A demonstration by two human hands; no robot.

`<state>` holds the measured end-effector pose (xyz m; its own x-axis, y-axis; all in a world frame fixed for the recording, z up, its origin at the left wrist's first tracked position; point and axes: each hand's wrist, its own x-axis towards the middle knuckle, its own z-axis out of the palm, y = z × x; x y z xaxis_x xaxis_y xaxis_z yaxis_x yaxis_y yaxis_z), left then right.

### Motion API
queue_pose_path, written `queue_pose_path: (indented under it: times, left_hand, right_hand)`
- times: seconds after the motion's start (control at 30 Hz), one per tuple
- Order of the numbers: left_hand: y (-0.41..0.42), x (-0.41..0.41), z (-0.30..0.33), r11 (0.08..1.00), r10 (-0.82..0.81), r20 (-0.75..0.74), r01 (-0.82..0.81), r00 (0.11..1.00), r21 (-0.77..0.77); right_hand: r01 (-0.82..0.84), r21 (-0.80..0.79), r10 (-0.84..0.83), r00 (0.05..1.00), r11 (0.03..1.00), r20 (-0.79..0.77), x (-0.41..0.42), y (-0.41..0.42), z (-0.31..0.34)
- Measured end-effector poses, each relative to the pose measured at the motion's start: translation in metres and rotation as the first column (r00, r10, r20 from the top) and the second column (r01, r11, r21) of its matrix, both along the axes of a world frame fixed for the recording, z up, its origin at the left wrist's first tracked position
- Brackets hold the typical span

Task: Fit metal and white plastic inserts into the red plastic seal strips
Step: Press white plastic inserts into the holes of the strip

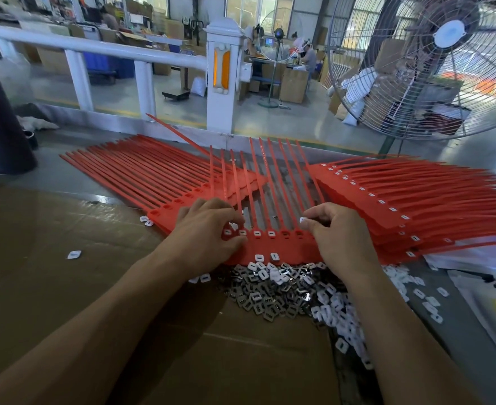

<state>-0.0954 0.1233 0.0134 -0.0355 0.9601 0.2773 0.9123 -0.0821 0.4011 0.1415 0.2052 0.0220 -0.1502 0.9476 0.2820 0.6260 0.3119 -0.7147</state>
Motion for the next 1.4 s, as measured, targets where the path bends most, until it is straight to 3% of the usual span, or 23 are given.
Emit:
queue_pose_path:
  times: [0.63, 1.4]
  left_hand:
    - [0.003, -0.001, -0.003, 0.999, -0.020, -0.037, 0.018, 0.999, -0.030]
    - [0.003, -0.002, -0.002, 0.999, -0.025, -0.033, 0.024, 0.999, -0.046]
  right_hand:
    - [-0.106, 0.030, 0.092, 0.950, 0.994, 0.300, -0.014, -0.005, 0.001]
    - [-0.124, 0.061, 0.092, 0.921, 0.990, 0.379, -0.023, -0.013, 0.007]
